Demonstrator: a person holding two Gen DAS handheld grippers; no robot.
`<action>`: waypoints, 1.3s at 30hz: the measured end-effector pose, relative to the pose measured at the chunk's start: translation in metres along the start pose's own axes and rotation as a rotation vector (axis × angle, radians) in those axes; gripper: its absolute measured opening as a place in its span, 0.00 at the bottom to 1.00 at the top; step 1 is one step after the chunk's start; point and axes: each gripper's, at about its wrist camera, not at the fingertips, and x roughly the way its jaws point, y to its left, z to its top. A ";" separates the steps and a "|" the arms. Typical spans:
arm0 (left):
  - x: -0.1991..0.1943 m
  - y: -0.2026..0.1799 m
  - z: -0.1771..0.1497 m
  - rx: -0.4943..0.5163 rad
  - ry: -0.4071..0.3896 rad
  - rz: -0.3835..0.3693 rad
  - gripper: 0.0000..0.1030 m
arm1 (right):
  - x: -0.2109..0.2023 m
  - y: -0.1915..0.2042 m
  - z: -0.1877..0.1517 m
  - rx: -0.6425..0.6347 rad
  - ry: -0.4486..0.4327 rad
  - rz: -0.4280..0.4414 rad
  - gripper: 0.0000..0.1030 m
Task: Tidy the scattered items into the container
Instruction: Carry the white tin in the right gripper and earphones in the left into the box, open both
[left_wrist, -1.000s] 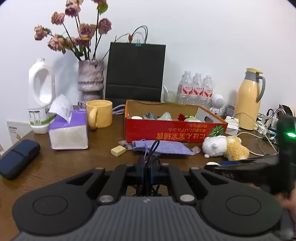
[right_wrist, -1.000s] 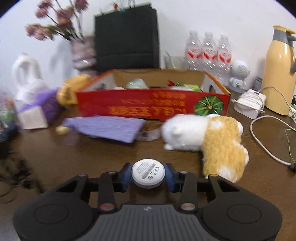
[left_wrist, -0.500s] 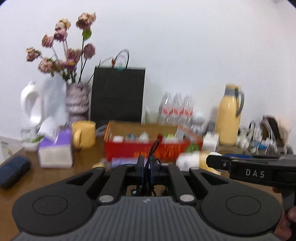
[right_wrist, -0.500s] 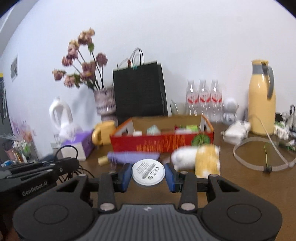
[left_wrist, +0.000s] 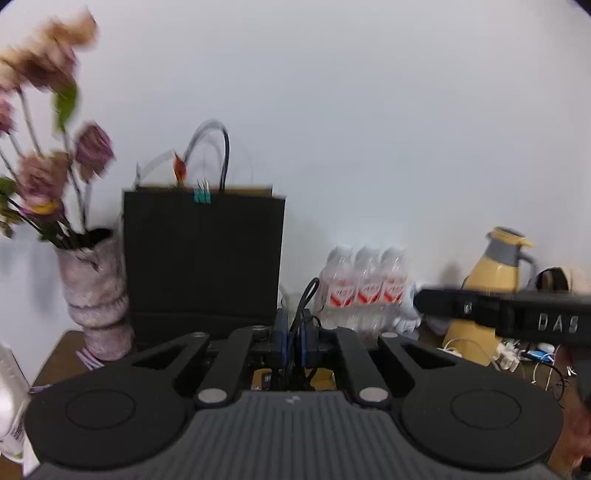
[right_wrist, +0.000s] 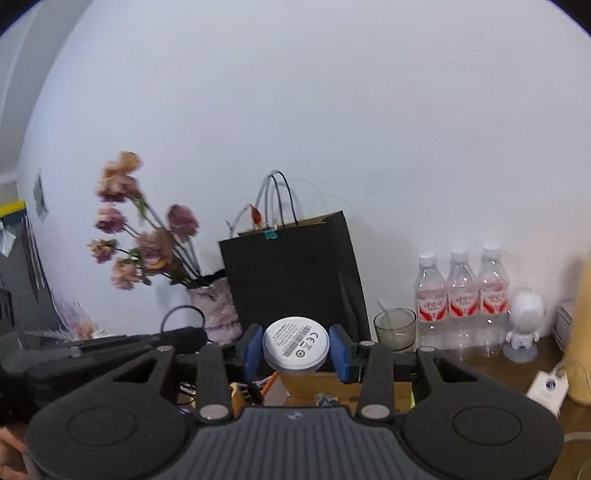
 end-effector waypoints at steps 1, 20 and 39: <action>0.017 0.004 0.005 -0.013 0.041 -0.005 0.07 | 0.014 -0.002 0.010 -0.010 0.015 -0.016 0.37; 0.262 0.036 -0.091 -0.284 0.428 -0.004 0.08 | 0.246 -0.123 -0.077 0.141 0.483 -0.178 0.37; 0.224 0.046 -0.061 -0.047 0.443 0.170 0.82 | 0.249 -0.118 -0.082 0.047 0.576 -0.336 0.60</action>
